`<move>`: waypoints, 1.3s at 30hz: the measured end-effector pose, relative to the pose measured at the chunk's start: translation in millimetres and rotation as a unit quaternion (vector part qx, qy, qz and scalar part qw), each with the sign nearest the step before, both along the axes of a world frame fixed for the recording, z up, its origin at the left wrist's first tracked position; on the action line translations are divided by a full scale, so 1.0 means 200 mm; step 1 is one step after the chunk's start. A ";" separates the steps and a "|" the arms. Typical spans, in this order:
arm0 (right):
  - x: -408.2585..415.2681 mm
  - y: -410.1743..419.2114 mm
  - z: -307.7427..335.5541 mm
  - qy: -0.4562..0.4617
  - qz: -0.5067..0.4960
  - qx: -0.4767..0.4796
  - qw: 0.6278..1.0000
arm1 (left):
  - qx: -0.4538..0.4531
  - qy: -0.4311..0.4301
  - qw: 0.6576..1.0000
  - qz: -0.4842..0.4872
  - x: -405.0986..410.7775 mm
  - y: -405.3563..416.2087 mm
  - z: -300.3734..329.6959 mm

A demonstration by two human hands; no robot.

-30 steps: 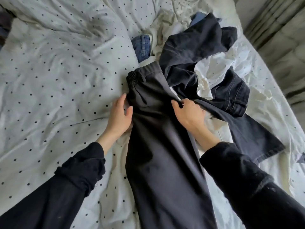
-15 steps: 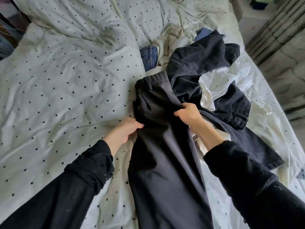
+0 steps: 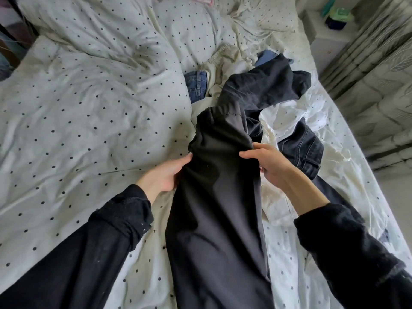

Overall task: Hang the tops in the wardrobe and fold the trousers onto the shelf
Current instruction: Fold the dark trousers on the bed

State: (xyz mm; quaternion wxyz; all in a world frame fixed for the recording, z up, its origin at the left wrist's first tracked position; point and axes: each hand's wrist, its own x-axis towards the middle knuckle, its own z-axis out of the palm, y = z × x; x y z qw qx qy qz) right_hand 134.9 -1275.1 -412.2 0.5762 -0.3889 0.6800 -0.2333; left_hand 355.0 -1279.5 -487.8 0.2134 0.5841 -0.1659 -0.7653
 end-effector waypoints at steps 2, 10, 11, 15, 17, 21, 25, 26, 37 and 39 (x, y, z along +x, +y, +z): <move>-0.02 -0.02 0.00 0.026 -0.013 0.015 0.999 | 0.019 0.010 1.000 0.008 0.00 -0.03 0.03; 0.06 -0.13 0.06 0.021 -0.031 0.014 0.999 | -0.050 -0.054 0.997 -0.024 0.16 -0.08 0.15; 0.09 -0.15 0.07 0.016 -0.032 0.001 0.999 | -0.072 -0.066 0.995 -0.001 0.21 -0.08 0.18; 0.22 -0.20 0.08 -0.045 -0.012 -0.052 0.998 | -0.175 -0.146 0.972 0.057 0.42 -0.06 0.26; 0.28 -0.23 0.03 -0.043 -0.010 -0.063 0.997 | -0.200 -0.168 0.961 0.087 0.51 -0.04 0.26; 0.39 -0.27 -0.14 0.203 0.046 -0.052 0.977 | -0.141 -0.202 0.965 0.085 0.63 0.00 0.15; 0.64 -0.18 -0.18 0.400 0.181 -0.249 0.863 | -0.159 -0.251 0.952 0.071 0.70 -0.07 0.05; 0.70 -0.15 -0.20 0.409 0.211 -0.311 0.832 | -0.184 -0.263 0.945 0.067 0.70 -0.10 0.05; 0.83 -0.38 -0.54 0.247 0.343 -0.311 0.851 | -0.317 -0.255 0.912 -0.051 0.61 -0.36 -0.07; 0.80 -0.38 -0.54 0.198 0.327 -0.304 0.873 | -0.310 -0.234 0.920 -0.048 0.59 -0.36 -0.06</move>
